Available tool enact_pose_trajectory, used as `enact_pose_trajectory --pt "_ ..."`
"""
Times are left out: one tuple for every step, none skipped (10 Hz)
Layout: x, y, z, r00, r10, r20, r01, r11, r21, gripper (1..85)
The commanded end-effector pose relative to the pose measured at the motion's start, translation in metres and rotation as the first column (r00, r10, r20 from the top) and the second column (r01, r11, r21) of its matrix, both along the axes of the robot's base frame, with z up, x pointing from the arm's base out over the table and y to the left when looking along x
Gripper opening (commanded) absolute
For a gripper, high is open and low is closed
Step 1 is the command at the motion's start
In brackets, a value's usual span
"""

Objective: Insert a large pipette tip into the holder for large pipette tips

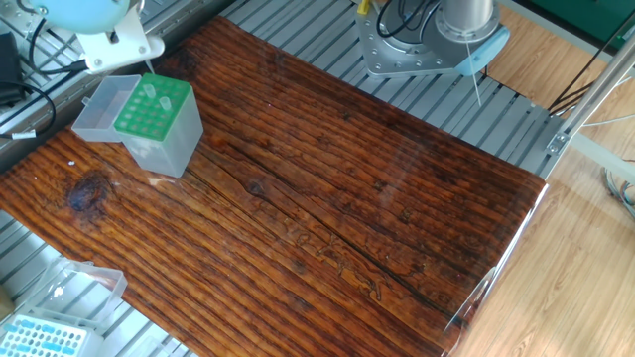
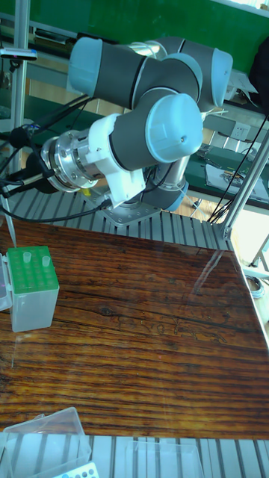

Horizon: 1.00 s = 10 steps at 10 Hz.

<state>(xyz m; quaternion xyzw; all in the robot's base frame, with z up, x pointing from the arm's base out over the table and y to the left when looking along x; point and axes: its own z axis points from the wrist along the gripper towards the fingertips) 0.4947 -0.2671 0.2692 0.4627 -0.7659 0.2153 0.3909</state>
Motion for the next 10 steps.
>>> enact_pose_trajectory --pt "0.002 0.007 -0.003 1.000 -0.011 0.007 0.011 1.000 0.010 1.0" --pt "0.002 0.007 -0.004 1.000 -0.012 0.008 0.012 1.000 0.009 1.0" --pt "0.003 0.007 -0.005 1.000 -0.012 0.010 0.012 1.000 0.007 1.0" --pt "0.003 0.007 -0.006 1.000 -0.016 0.012 0.016 1.000 0.004 1.0" --pt "0.003 0.007 -0.005 1.000 -0.018 0.015 0.018 1.000 -0.001 1.0" --pt "0.003 0.008 -0.007 1.000 -0.021 0.016 0.021 1.000 0.004 1.0" --pt "0.003 0.010 -0.009 1.000 -0.025 0.015 0.025 1.000 0.011 1.0" --pt "0.002 0.012 -0.010 0.999 -0.029 0.015 0.029 0.999 0.020 1.0" --pt "0.000 0.015 -0.010 0.999 -0.038 0.015 0.037 0.999 0.035 1.0" --pt "-0.001 0.019 -0.010 0.999 -0.046 0.016 0.046 0.998 0.047 1.0"
